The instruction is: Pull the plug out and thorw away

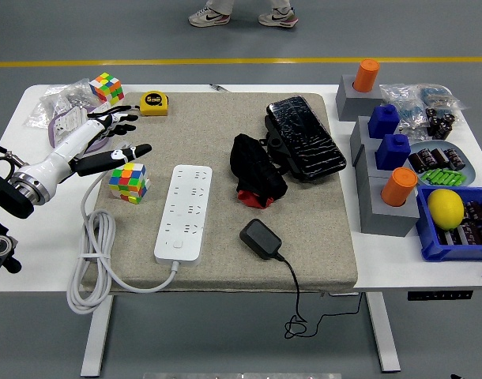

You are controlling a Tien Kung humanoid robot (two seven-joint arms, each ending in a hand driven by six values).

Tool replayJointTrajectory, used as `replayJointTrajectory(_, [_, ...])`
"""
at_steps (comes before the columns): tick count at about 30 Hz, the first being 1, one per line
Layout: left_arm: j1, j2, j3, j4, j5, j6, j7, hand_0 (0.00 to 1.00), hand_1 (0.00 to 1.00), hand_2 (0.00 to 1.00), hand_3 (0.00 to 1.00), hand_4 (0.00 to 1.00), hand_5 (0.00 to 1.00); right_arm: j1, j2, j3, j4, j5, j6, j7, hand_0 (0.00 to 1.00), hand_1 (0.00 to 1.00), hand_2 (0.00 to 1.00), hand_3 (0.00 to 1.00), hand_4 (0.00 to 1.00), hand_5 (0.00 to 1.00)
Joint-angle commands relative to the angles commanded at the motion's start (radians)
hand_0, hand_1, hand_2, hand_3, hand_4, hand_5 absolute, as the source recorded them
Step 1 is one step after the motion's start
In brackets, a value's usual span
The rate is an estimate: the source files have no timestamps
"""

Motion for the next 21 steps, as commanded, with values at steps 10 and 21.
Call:
replayJointTrajectory(10, [0.011,0.001,-0.013,-0.010,-0.002,-0.004,0.000,0.854,0.845,0.830,0.872,0.998,0.806,0.000,0.006,0.011,0.001,-0.002,-0.001,0.000,0.638,0.676,0.682,0.598,0.998,0.473])
replayJointTrajectory(21, [0.012,0.002,-0.031,-0.013,-0.001,-0.006,0.000,0.844,0.832,0.826,0.863,0.998,0.806,0.005,0.008,0.022,0.001,-0.006,-0.002,0.000,0.638,0.676,0.683,0.597,0.998,0.473])
